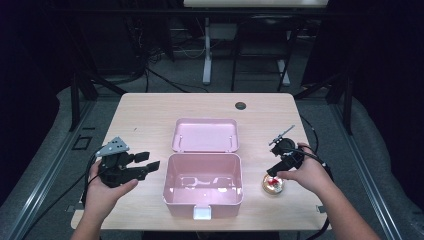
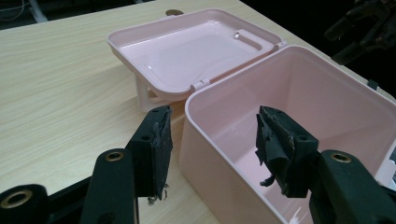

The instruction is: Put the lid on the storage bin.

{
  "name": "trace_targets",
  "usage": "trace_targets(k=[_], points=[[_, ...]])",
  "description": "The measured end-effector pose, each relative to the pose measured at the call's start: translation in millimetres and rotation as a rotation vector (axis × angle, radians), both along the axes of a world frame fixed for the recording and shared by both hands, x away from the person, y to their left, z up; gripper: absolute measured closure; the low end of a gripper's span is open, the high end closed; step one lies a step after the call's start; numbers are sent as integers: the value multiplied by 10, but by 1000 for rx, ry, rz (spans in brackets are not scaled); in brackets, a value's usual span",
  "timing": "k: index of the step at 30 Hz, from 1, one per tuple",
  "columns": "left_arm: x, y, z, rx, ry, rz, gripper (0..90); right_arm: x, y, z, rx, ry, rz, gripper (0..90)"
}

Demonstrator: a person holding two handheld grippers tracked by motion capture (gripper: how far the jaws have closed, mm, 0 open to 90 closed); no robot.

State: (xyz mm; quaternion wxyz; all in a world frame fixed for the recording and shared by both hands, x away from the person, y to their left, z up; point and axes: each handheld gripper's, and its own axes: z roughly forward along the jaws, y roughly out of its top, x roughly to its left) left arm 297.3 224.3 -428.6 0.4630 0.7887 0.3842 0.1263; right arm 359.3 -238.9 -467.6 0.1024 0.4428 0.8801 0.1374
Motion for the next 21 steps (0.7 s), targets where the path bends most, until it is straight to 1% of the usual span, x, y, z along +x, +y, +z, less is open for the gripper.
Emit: trace_targets(k=[2, 5, 8, 9, 11, 12, 13, 16, 17, 21], points=[[-3, 3, -1, 1, 2, 3, 454, 18, -1, -25, -10, 9, -5, 230], [-5, 7, -6, -8, 2, 8, 453, 46, 2, -67, -22, 30, -8, 227], [-3, 17, -5, -4, 0, 8, 454, 64, 17, -111, -41, 60, -4, 222], [-2, 20, -5, -3, 1, 7, 454, 75, 33, -145, -50, 79, 2, 222], [1, 21, -10, -6, 0, 7, 454, 79, 43, -163, -55, 84, 5, 222], [1, 23, -9, -5, 2, 6, 453, 84, 49, -184, -57, 86, 16, 219], [2, 23, -9, -5, 2, 6, 454, 82, 63, -195, -59, 97, 16, 211], [3, 25, -8, -7, 2, 6, 454, 81, 95, -259, -71, 110, 24, 154], [3, 26, -7, -7, 2, 6, 454, 83, 100, -279, -78, 113, 30, 150], [1, 30, -5, -10, 5, 8, 454, 88, 115, -329, -77, 126, 24, 146]])
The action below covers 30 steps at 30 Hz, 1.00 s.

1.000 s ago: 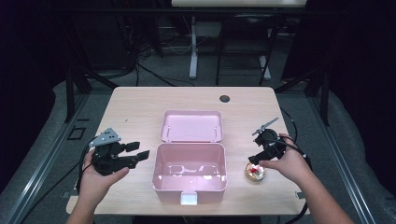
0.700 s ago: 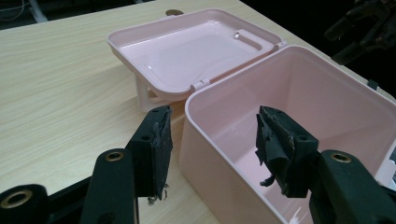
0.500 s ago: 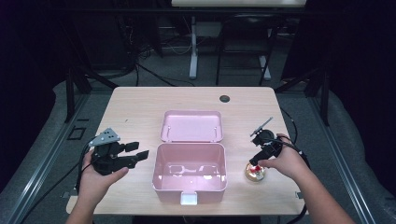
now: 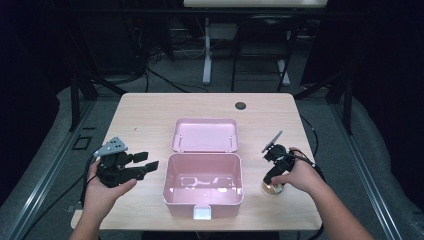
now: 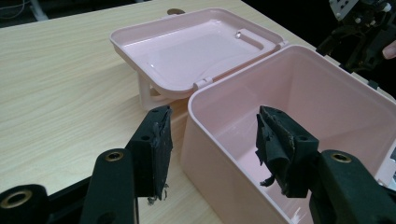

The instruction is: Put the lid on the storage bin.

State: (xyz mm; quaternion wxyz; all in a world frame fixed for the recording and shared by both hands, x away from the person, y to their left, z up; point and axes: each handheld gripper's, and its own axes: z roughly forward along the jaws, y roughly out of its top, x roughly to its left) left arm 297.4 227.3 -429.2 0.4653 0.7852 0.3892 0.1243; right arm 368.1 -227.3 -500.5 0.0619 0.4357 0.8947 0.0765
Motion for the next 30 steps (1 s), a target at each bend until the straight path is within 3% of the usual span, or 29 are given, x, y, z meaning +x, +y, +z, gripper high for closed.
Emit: trace_targets(k=[30], points=[[20, 25, -21, -3, 7, 4, 452, 22, 10, -391, -20, 79, -21, 119]])
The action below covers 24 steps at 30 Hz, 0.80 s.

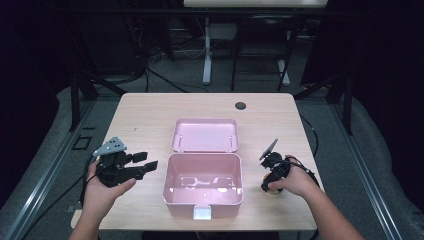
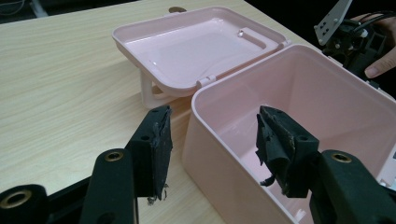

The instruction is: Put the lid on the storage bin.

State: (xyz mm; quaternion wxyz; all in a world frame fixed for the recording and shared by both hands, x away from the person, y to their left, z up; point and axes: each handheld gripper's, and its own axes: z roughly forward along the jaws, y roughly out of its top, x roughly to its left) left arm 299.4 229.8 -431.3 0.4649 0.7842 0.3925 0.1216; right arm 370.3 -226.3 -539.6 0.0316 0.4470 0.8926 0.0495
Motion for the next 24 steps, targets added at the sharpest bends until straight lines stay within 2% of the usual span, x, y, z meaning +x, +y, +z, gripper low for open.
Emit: trace_targets(k=[1, 7, 24], points=[[1, -1, -2, 0, 1, 0, 452, 4, -8, -11, -1, -2, 9, 127], [3, 0, -4, 4, 8, -2, 453, 5, -17, -64, 12, 11, -19, 140], [7, 1, -10, 4, 10, 0, 452, 14, -28, -99, 11, 37, -19, 189]])
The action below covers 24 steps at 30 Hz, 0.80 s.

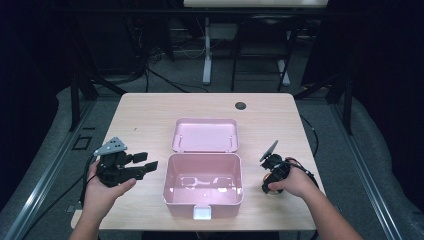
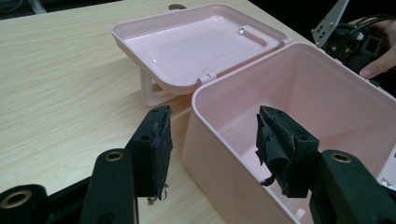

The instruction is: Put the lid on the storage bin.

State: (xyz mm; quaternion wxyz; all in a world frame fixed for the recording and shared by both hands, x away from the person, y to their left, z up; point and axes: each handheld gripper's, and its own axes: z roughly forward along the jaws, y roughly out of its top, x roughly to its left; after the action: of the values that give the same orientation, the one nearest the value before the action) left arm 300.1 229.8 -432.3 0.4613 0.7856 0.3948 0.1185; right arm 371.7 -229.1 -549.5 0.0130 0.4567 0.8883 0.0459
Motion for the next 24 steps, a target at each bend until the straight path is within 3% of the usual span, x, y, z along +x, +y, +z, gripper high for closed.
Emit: trace_targets(k=[24], points=[[5, -2, -9, 4, 4, 1, 452, 4, -8, 38, -11, 3, 14, 195]])
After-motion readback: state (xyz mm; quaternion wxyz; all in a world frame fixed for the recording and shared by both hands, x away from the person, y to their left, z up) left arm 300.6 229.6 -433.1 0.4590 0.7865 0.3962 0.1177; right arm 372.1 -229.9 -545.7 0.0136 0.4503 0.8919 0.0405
